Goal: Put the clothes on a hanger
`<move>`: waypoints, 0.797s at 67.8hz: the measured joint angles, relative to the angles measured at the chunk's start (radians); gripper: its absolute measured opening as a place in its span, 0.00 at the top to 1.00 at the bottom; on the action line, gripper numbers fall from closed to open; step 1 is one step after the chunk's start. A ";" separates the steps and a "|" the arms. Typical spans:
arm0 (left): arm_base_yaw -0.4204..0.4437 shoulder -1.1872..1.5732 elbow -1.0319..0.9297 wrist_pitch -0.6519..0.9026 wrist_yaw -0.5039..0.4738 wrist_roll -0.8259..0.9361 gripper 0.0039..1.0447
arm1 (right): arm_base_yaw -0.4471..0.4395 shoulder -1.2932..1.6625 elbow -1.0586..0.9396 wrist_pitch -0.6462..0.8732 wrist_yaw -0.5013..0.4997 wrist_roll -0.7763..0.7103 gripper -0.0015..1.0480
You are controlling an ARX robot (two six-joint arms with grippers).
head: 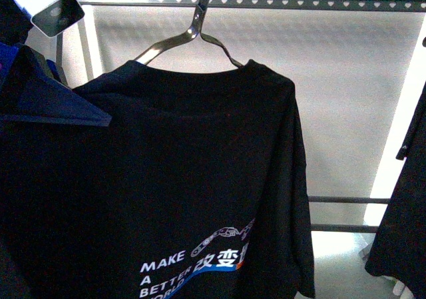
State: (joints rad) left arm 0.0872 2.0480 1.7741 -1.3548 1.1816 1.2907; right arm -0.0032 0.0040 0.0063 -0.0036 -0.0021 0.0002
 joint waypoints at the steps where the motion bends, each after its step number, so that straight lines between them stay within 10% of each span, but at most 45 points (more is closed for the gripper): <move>1: -0.001 0.001 0.000 -0.005 -0.003 0.000 0.96 | 0.000 0.000 0.000 0.000 0.000 0.000 0.07; 33: -0.009 0.028 -0.004 -0.042 -0.190 -0.037 0.96 | 0.000 0.000 0.000 0.000 0.000 0.000 0.07; 54: -0.129 -0.238 -0.403 0.801 0.075 -0.601 0.96 | 0.000 0.000 0.000 0.000 0.000 0.000 0.07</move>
State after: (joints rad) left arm -0.0422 1.8103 1.3708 -0.5537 1.2564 0.6899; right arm -0.0032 0.0040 0.0063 -0.0036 -0.0021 0.0002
